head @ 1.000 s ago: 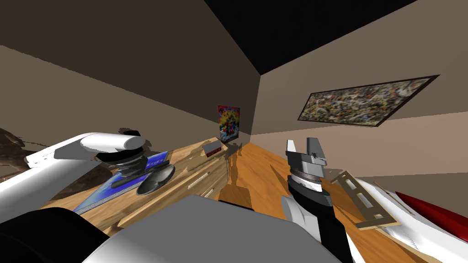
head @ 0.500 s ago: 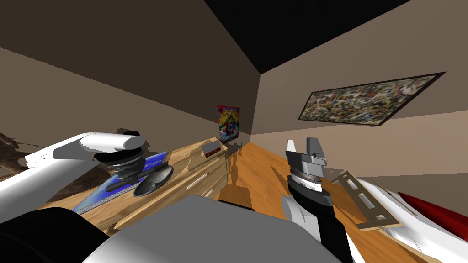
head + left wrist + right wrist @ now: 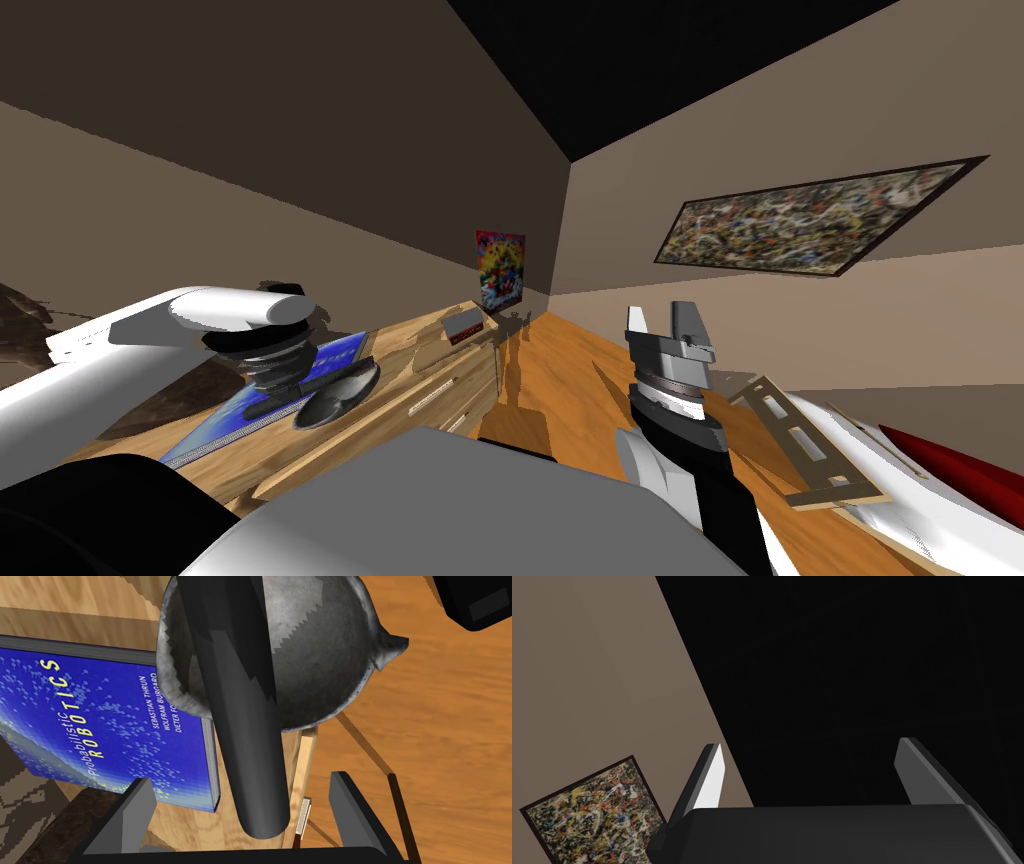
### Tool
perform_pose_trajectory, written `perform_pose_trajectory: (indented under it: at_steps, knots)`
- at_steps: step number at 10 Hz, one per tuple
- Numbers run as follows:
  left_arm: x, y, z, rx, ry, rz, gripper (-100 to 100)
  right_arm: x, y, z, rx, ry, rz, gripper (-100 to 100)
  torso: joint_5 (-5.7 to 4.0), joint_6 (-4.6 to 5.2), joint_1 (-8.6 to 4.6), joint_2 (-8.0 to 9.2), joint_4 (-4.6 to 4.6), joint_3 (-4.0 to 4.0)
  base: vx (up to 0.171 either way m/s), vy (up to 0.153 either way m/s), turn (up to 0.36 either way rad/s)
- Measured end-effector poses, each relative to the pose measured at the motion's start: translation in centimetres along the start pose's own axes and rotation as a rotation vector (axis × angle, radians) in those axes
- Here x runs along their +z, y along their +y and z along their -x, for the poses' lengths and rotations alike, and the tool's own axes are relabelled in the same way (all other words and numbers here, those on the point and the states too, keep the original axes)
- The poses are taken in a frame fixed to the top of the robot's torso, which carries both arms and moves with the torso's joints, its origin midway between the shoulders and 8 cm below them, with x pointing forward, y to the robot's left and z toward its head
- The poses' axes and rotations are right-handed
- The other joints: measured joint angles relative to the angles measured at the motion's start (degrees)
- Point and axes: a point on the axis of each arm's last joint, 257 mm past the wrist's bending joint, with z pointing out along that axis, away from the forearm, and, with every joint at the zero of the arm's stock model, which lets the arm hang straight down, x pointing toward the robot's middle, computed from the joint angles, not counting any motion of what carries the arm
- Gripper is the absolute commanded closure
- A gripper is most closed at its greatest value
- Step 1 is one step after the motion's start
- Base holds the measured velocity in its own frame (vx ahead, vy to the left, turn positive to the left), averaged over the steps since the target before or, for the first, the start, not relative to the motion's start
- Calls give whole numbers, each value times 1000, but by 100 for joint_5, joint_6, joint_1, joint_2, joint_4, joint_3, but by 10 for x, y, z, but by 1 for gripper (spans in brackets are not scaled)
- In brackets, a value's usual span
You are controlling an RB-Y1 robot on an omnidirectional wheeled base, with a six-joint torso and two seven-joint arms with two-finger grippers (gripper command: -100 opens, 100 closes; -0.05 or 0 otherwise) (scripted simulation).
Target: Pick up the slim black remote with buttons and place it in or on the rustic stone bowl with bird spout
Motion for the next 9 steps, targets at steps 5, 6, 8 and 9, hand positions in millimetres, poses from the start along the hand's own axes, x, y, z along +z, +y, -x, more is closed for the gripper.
perform_pose_trajectory:
  at_steps: [5, 6, 8, 9]
  knots:
    - [-25, -12, 4, 21, 6, -5, -100, 0, 0, 0, 0, 0, 0, 0, 0, 2, -4, -3, -1, -2, 19, -16, 43]
    - [-32, -13, 5, 26, 7, -6, -100, 0, 0, 0, 0, 0, 0, 0, 0, 2, -3, -3, -1, -2, 18, -16, 44]
    - [-42, -17, 5, 35, 10, -8, -100, 0, 0, 0, 0, 0, 0, 0, 0, 2, -3, -3, -1, -2, 12, -9, 23]
    - [-43, -17, 5, 35, 10, -8, 0, 0, 0, 0, 0, 0, 0, 0, 2, 3, 1, -1, -1, -1, 0, 0, 0]
